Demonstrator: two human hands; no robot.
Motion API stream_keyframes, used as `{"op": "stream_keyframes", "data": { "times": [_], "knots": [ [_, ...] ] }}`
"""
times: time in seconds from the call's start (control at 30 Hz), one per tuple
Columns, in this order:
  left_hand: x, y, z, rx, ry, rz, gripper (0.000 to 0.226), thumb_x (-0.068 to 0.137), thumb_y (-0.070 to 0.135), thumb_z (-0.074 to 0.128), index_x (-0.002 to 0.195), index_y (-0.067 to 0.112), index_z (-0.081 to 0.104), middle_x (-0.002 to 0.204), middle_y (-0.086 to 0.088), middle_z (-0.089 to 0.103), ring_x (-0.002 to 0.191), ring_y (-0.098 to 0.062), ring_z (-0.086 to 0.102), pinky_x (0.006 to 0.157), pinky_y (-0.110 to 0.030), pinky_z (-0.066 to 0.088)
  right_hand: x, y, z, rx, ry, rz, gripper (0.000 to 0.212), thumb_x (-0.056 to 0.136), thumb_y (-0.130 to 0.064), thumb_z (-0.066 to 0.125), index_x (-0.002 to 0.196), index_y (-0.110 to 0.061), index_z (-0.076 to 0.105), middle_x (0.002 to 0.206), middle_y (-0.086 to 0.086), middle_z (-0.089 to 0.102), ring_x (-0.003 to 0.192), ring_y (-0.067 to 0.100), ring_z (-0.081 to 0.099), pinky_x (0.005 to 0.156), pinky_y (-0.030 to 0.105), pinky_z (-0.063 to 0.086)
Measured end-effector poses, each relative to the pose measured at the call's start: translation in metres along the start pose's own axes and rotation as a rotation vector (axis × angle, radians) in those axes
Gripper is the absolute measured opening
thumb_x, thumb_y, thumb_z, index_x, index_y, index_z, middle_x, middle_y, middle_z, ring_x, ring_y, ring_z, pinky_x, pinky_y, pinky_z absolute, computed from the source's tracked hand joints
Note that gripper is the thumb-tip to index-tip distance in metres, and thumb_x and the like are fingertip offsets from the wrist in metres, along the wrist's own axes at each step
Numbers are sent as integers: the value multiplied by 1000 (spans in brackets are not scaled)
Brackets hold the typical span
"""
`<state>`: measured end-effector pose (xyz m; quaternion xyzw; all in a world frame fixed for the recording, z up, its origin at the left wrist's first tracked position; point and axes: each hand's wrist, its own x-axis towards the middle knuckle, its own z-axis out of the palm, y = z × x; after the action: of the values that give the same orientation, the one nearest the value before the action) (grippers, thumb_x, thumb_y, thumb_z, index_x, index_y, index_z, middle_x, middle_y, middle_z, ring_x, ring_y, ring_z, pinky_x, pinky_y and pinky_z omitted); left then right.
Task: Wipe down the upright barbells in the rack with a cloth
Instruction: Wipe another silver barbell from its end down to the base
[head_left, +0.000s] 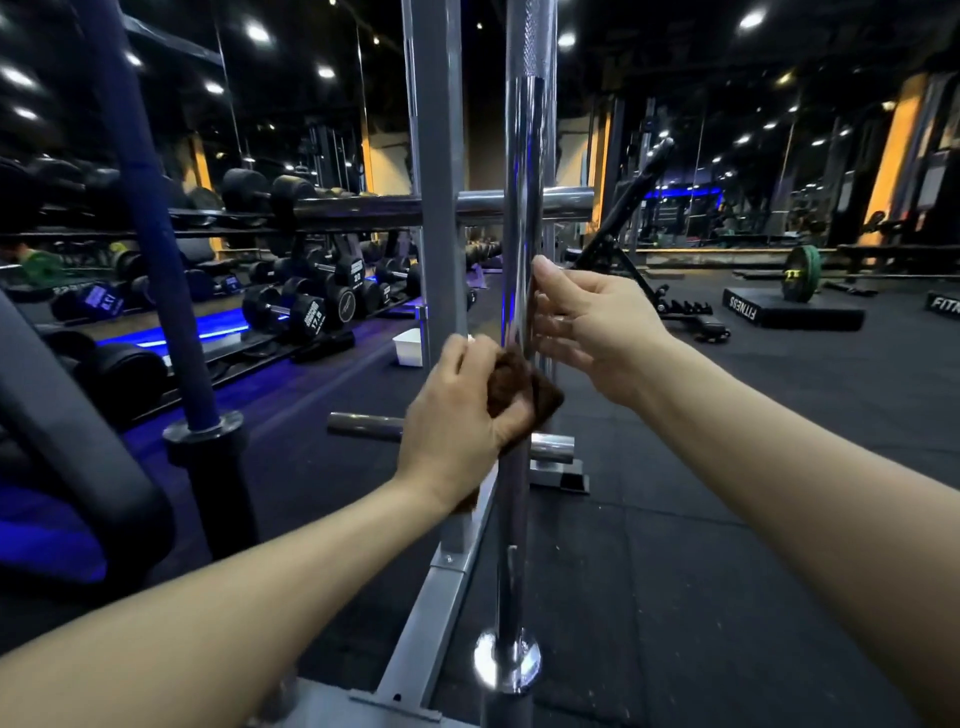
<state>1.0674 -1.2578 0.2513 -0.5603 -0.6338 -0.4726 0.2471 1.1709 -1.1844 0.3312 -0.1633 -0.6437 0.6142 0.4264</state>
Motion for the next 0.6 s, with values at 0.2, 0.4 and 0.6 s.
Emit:
{"op": "stream_keyframes", "data": {
  "times": [0.2, 0.4, 0.6],
  "knots": [
    [-22, -13, 30, -99, 63, -16, 30, 75, 48, 48, 87, 24, 36, 88, -7, 44, 75, -29, 52, 58, -36, 35, -11, 24, 0, -10, 40, 4, 16, 93, -24, 59, 82, -16, 68, 62, -4, 61, 52, 7, 51, 55, 20, 44],
    [-40, -23, 22, 11, -54, 34, 49, 75, 56, 41, 91, 10, 50, 92, -11, 47, 79, -37, 56, 56, -42, 42, -28, 23, 3, -45, 70, 55, 18, 92, -23, 61, 77, -17, 68, 64, -1, 55, 60, 13, 43, 59, 25, 37],
    [7, -6, 13, -48, 148, 68, 30, 80, 49, 41, 93, 23, 33, 94, -15, 50, 77, -36, 56, 52, -35, 37, -26, 28, 4, -57, 100, 45, 19, 92, -25, 60, 77, -17, 66, 55, -9, 62, 49, 4, 56, 51, 16, 50]
  ]
}}
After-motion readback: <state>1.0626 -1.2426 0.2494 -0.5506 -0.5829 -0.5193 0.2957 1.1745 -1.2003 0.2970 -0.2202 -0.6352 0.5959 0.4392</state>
